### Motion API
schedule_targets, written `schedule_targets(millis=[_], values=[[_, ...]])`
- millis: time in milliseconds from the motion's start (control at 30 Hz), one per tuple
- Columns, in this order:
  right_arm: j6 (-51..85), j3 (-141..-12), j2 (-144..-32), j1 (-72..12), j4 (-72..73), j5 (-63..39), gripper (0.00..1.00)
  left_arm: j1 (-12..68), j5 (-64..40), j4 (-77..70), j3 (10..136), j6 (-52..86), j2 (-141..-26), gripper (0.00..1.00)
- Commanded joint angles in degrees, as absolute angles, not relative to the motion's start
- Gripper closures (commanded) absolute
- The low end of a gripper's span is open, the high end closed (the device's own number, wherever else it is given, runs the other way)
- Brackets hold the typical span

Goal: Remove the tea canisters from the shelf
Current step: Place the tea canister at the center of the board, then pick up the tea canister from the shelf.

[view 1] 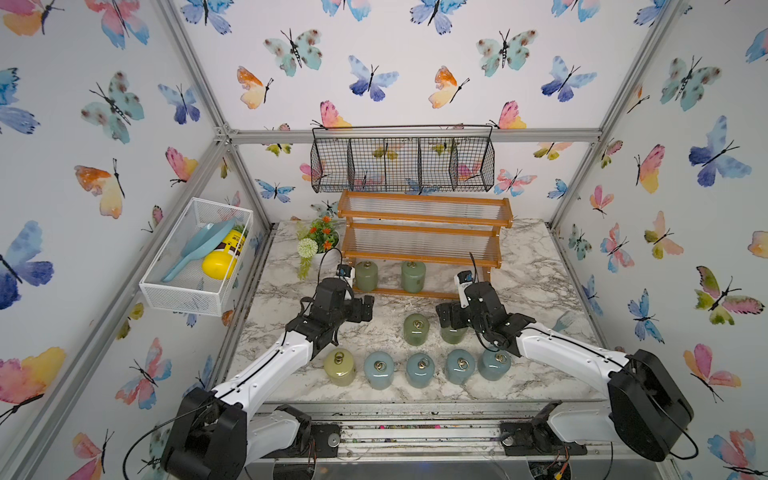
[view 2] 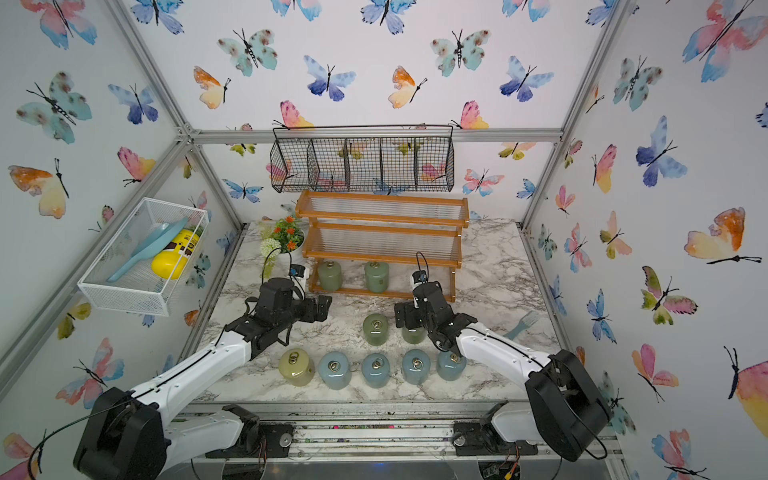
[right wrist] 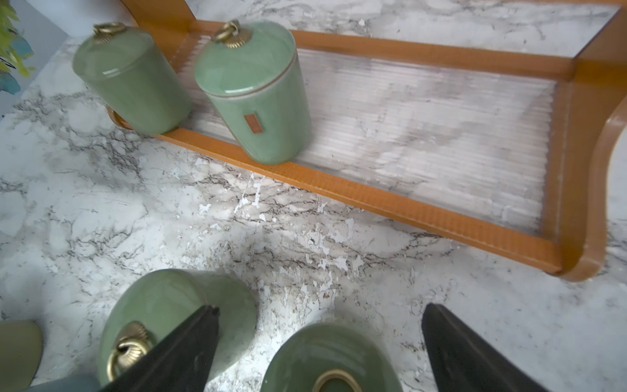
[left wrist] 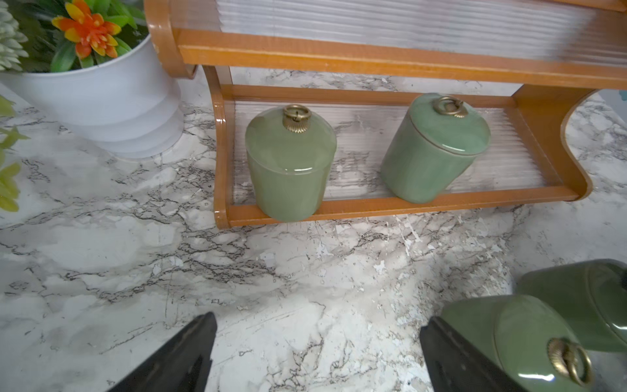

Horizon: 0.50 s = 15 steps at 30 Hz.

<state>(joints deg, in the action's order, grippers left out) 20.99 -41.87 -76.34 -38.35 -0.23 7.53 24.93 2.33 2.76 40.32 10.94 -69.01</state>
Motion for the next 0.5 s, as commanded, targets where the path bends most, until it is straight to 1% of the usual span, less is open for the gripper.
schedule_targets(millis=[0,167,467], values=[[20.8,-43.4,-74.1,-38.6,-1.7,9.1,0.0,24.1,1.5,2.7,44.1,8.3,-72.6,0.02],[21.1,-43.0,-71.3,-38.6,-2.2,10.1,0.0,23.9,1.2,2.2,49.1,6.1,-79.1,0.02],[21.7,-41.7,-69.2,-38.5,-3.3,10.8,0.0,23.8,1.5,-0.2,54.8,6.7,-88.6,0.02]])
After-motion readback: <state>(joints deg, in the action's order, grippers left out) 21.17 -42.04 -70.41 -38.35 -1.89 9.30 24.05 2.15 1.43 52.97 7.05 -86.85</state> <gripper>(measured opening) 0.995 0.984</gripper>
